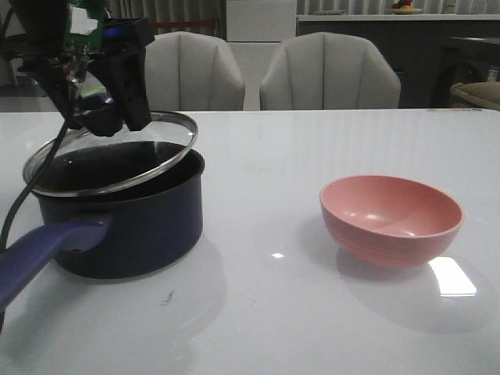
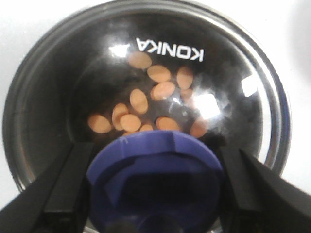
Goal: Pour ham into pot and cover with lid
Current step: 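Lower the held glass lid onto the saucepan with the left gripper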
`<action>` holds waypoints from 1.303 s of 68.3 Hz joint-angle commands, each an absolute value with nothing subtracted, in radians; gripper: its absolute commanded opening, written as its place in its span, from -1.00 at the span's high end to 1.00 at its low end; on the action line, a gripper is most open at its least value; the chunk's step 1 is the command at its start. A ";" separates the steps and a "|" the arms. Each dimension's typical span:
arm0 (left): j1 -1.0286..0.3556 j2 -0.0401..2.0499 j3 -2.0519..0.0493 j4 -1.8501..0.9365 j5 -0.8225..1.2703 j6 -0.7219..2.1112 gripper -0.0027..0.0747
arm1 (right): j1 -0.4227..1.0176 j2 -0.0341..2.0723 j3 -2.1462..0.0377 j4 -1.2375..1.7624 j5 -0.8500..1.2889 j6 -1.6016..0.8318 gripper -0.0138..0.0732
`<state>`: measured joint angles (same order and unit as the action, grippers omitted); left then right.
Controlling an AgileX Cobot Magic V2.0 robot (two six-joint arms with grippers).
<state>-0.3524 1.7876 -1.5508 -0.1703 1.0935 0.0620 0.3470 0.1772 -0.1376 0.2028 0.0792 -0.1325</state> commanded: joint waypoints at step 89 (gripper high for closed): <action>-0.367 1.834 -1.635 -0.218 1.179 0.089 -0.19 | 0.347 0.187 -0.166 0.203 -0.008 -0.145 0.29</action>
<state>-0.3544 1.8690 -1.6133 -0.1588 1.1336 0.0824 0.3470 0.1772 -0.1376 0.2028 0.0792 -0.1325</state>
